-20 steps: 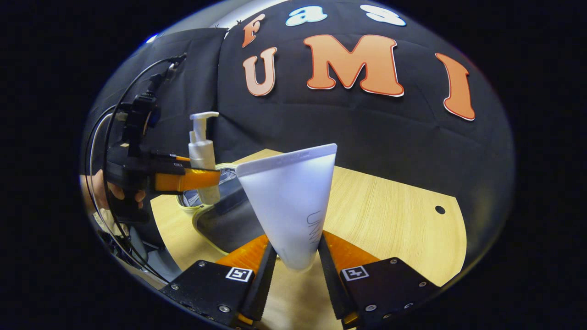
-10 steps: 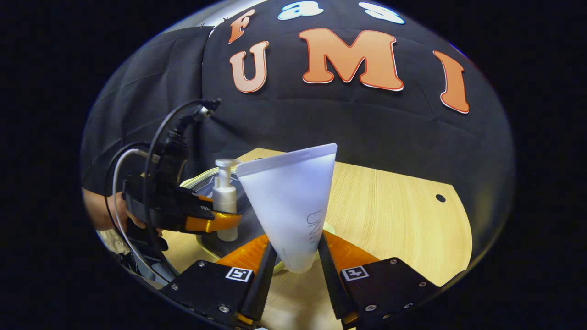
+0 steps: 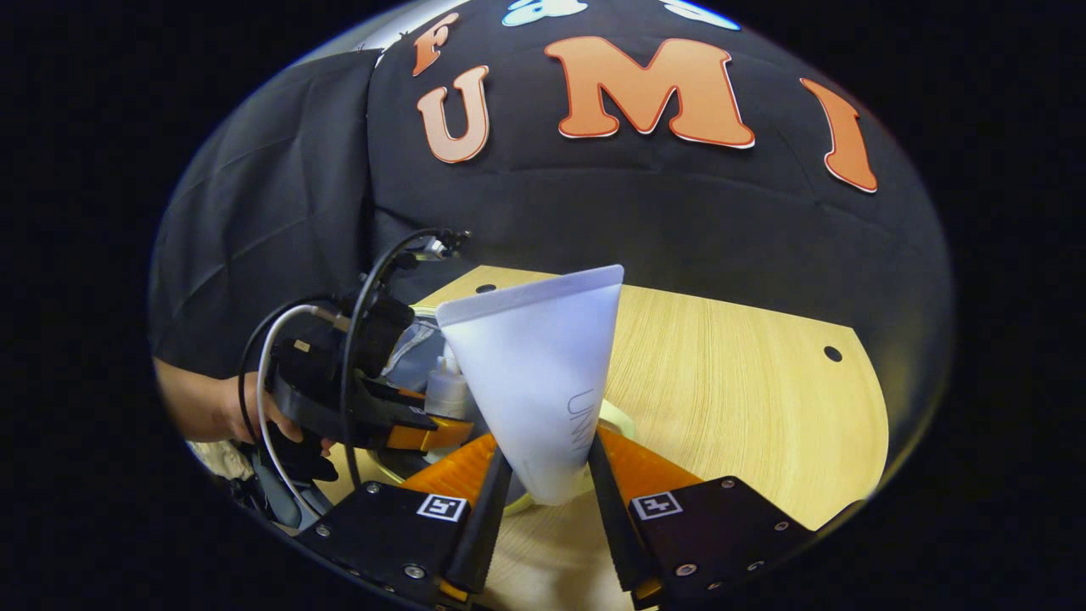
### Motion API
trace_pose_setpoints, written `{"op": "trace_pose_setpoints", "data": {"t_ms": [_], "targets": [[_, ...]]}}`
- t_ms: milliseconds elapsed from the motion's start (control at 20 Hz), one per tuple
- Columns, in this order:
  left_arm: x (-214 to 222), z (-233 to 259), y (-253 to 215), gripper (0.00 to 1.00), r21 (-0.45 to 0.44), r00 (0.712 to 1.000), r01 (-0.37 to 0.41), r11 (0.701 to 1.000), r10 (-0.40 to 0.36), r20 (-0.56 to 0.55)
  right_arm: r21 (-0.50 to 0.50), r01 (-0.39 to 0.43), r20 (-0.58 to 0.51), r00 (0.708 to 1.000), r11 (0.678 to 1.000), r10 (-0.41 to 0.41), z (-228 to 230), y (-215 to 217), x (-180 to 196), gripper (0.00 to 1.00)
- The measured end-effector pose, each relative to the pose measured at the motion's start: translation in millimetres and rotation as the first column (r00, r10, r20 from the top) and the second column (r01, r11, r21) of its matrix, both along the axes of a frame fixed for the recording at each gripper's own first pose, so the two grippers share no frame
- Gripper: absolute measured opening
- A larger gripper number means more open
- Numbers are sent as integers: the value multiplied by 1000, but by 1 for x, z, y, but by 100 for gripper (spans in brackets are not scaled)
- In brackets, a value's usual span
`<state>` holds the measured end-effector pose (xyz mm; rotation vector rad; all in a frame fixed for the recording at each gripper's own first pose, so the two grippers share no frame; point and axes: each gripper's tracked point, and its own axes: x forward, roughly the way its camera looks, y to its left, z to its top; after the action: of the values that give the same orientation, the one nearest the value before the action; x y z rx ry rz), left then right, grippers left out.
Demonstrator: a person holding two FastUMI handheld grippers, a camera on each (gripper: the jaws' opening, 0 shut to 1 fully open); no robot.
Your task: First open the suitcase, pack the skin care products into it, and then close the suitcase.
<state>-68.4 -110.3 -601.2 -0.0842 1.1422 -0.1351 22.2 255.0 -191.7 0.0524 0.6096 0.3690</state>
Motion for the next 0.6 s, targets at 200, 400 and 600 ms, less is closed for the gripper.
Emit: {"op": "trace_pose_setpoints", "data": {"t_ms": [200, 400, 600], "targets": [[2, -17, -5, 56, 82, 995, -5, 997, 13, -97, 24, -18, -6, 1000, 1000, 19, -3, -6, 8, 57], [-2, -37, -1, 56, 129, 981, -48, 990, 71, -183, 50, -28, -10, 1000, 998, 28, -6, -17, 15, 57], [-3, -35, 9, 59, 177, 973, -98, 979, 132, -188, 82, -51, -24, 998, 995, 53, -8, -18, 18, 57]]}}
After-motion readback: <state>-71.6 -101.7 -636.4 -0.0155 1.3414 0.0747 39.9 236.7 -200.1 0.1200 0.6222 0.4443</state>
